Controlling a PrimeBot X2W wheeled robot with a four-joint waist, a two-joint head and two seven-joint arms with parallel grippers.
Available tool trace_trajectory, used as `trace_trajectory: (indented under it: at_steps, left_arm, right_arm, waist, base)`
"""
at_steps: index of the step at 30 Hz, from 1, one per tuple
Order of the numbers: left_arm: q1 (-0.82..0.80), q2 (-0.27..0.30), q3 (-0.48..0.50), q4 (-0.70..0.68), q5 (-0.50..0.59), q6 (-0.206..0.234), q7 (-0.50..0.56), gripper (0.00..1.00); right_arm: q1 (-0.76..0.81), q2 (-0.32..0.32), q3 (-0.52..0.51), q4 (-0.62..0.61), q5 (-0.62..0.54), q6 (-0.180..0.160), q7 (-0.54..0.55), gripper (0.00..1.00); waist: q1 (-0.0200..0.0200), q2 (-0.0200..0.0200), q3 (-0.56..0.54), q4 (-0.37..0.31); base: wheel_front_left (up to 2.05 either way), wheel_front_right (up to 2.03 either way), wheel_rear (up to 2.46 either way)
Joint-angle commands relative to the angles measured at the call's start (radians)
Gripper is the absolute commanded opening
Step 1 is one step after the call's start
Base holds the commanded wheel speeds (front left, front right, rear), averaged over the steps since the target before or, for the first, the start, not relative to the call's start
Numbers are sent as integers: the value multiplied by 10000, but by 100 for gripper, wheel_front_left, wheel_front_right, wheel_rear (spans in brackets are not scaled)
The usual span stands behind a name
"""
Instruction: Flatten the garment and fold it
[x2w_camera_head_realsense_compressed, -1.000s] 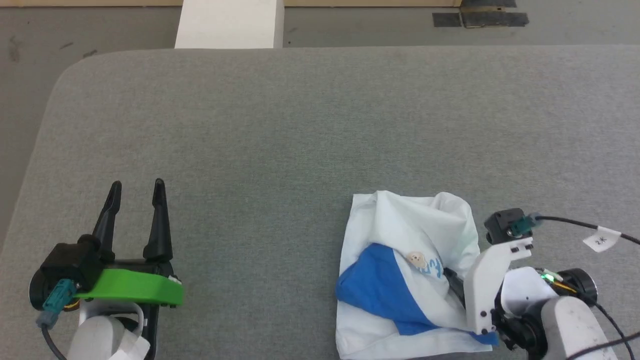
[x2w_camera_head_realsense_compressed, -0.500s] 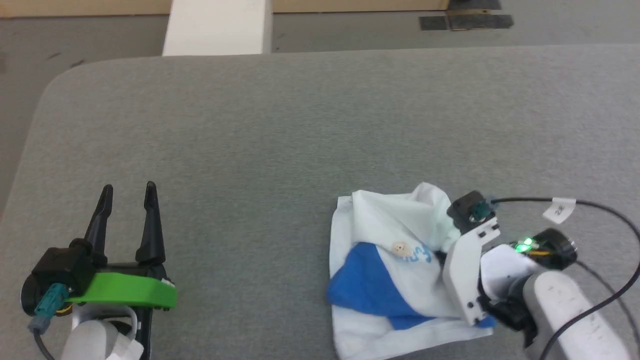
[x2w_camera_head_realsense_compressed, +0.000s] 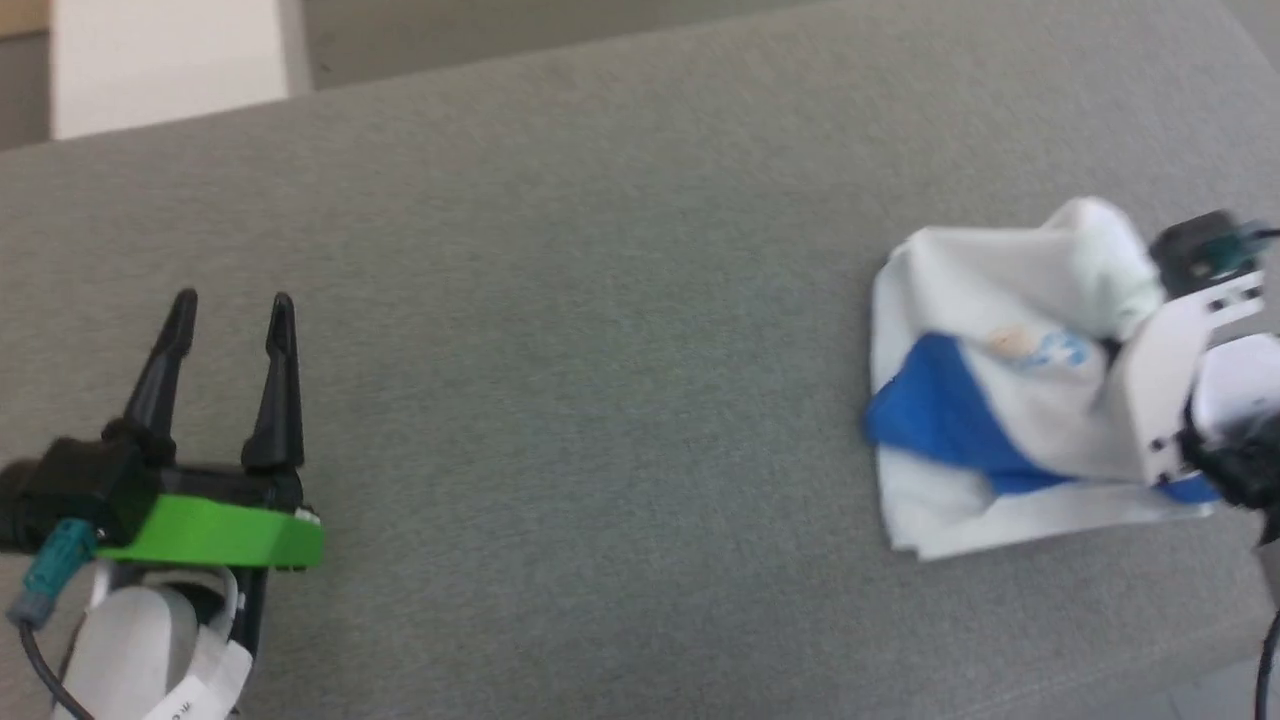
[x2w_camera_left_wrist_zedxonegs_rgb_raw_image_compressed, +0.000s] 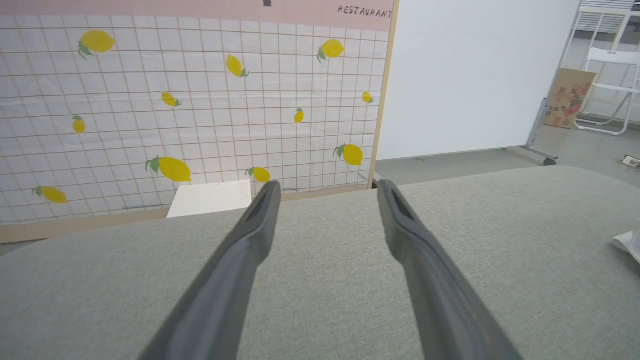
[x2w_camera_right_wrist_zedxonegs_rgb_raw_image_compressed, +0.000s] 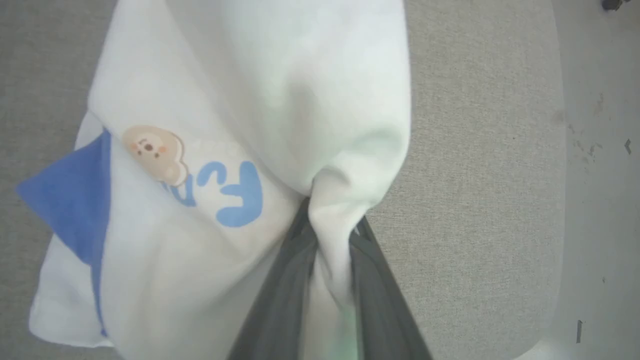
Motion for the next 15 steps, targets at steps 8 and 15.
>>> trace_trajectory:
  at_steps: [8,15]
  left_arm:
    - [-595,892,255,-1008,186,-38,529,100]
    - [-456,1190,536,-1464,96,43,748,100]
  right_arm:
    - [-988,235,-2645,946,-1295,-19,-708,0]
    - [-1489,294,-4634,1299,-2707,-19,-1167,0]
  waist:
    - [0,-1,2541,-462]
    - [0,-1,2983,-36]
  base:
    - [0,0,0]
    - [0,0,0]
